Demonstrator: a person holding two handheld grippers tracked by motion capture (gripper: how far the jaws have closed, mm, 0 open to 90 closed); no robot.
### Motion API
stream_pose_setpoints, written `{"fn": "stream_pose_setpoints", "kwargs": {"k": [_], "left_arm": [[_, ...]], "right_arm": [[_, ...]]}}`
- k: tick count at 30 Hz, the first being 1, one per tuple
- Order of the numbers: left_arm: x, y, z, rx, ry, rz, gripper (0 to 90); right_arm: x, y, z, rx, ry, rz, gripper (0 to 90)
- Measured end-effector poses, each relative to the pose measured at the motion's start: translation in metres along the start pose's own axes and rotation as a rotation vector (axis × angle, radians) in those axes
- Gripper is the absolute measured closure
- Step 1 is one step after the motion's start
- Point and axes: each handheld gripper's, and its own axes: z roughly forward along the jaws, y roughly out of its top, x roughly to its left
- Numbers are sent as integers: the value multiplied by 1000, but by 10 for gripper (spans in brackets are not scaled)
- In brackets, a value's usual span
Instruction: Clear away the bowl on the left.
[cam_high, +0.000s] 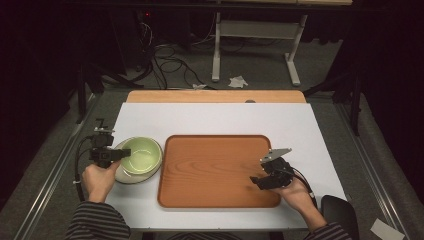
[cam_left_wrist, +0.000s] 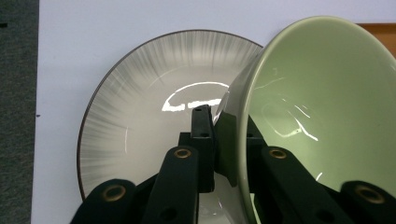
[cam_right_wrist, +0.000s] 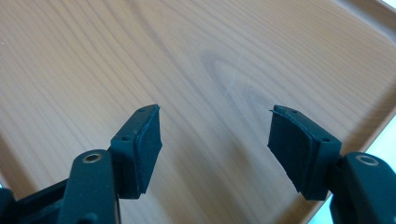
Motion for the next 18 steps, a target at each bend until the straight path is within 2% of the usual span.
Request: {"fn": "stream_pose_setpoints", "kwargs": {"k": [8, 12, 18], "left_arm": [[-16, 4, -7, -21, -20, 58, 822], [-23, 5, -7, -28, -50, 71, 817], [-35, 8, -7, -22, -68, 111, 815]], "right_arm": [[-1, 0, 0, -1, -1, 7, 361], [0, 0, 0, 1, 0, -1, 361], [-1, 0, 0, 1, 1, 5, 361]]}}
